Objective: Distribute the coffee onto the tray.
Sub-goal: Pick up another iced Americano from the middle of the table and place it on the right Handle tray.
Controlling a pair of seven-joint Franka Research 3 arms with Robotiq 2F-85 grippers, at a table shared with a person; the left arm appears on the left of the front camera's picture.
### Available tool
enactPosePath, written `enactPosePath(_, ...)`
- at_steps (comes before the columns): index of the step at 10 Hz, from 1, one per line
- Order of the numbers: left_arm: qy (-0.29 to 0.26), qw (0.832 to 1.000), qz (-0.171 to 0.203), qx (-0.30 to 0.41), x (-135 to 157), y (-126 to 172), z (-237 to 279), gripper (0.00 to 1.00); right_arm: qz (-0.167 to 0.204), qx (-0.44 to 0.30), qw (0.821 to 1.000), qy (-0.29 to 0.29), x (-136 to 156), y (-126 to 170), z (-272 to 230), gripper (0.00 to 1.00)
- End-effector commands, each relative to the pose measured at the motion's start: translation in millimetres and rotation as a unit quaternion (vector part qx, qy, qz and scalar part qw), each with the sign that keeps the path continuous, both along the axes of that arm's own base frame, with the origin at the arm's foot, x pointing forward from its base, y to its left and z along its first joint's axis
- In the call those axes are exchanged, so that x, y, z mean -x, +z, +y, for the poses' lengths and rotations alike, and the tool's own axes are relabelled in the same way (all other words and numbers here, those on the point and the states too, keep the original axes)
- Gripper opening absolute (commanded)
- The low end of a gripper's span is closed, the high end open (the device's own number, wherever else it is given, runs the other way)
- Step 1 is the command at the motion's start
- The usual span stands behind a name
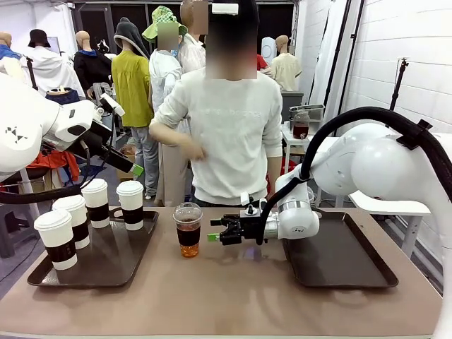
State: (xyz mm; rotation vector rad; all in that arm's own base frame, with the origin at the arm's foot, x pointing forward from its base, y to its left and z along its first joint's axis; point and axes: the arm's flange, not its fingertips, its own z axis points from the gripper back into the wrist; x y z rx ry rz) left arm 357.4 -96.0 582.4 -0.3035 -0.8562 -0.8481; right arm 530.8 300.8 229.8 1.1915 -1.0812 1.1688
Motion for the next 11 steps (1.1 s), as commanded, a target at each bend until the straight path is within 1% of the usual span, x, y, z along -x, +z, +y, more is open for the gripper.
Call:
enactPosePath(1,-0.005,1.0,0.002,0.006,-1.1,-0.1,0.9,1.0,0.012,-0.008,1.0,-0.008,-1.7,-3.0,14.7,1.0)
enactPosePath(4,-0.005,1.0,0.002,0.006,-1.1,-0.1,0.9,1.0,0.01,-0.011,1.0,0.003,4.1,-6.1,25.4,1.0)
enactPosePath(6,-0.005,1.0,0.002,0.006,-1.1,-0.1,0.9,1.0,0.015,-0.012,1.0,0.013,8.0,-6.6,31.4,1.0)
enactPosePath(11,-0.005,1.0,0.002,0.006,-1.1,-0.1,0.9,1.0,0.01,-0.027,1.0,0.011,6.4,-8.1,41.6,1.0)
